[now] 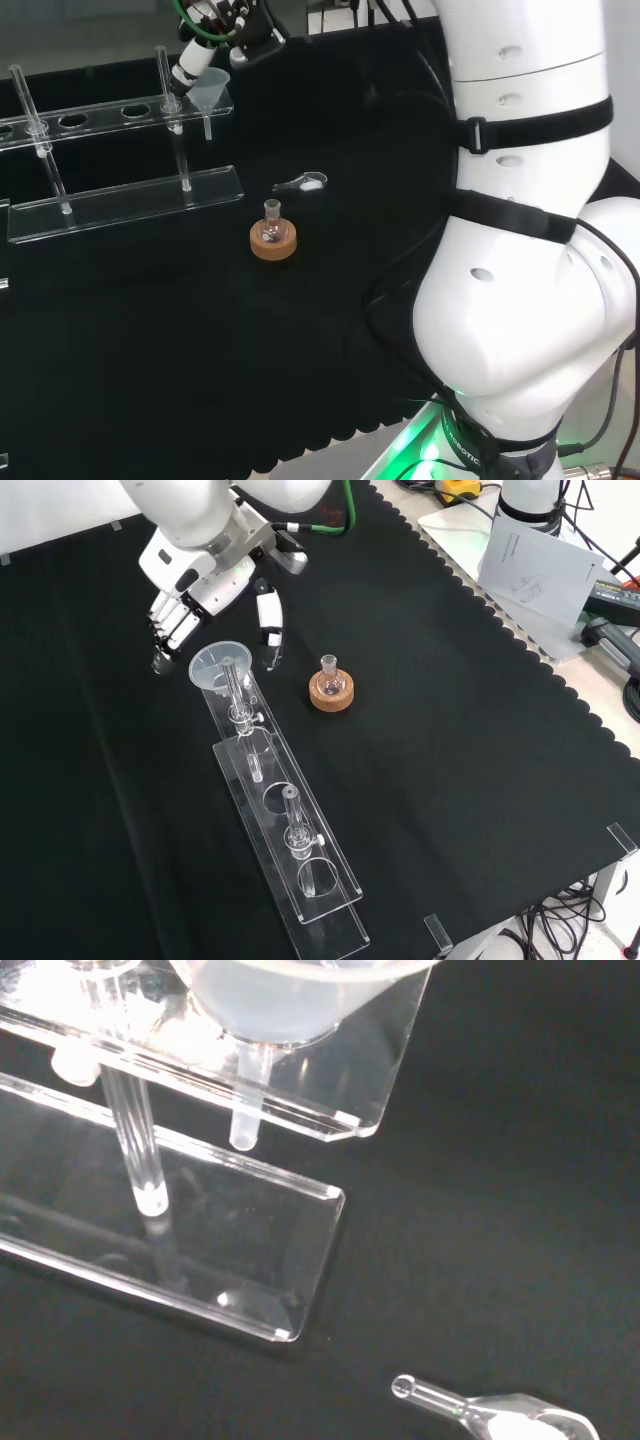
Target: Pick up the funnel from the transparent funnel stand.
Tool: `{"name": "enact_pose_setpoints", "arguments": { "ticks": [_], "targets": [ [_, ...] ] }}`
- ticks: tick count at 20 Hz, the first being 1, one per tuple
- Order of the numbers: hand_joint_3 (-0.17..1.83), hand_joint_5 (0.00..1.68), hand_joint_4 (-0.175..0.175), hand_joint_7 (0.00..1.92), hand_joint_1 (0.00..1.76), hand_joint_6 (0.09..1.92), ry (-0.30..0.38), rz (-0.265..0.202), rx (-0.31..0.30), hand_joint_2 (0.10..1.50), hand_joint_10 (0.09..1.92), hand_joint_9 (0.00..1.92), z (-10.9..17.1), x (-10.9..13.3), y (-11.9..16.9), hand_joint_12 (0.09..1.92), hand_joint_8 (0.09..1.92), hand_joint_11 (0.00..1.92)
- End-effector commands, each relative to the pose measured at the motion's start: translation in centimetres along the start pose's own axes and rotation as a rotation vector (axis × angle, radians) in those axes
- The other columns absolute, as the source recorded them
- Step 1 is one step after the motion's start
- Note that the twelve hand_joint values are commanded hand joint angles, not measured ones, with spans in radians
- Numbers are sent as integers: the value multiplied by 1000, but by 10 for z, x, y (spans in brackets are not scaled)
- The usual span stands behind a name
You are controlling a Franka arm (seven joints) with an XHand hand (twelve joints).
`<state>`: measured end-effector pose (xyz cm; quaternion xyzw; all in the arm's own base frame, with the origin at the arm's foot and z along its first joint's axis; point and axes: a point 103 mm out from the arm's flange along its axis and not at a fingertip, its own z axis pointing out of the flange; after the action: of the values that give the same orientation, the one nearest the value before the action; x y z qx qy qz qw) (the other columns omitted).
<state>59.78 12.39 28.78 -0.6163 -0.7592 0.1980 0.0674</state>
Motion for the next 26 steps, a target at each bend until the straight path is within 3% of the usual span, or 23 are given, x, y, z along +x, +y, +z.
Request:
{"name": "enact_pose_setpoints", "arguments": {
  "ticks": [1,13,26],
  "targets": [
    [222,158,-55,5,388,87,48,-68,84,657,824,262,10,-1,2,1493,735,285],
    [189,262,-62,128,439,87,15,-55,100,693,778,385,19,-1,2,1484,774,329],
    [188,245,-60,56,469,87,27,-59,64,711,767,321,18,-3,6,1479,753,329]
  ]
}}
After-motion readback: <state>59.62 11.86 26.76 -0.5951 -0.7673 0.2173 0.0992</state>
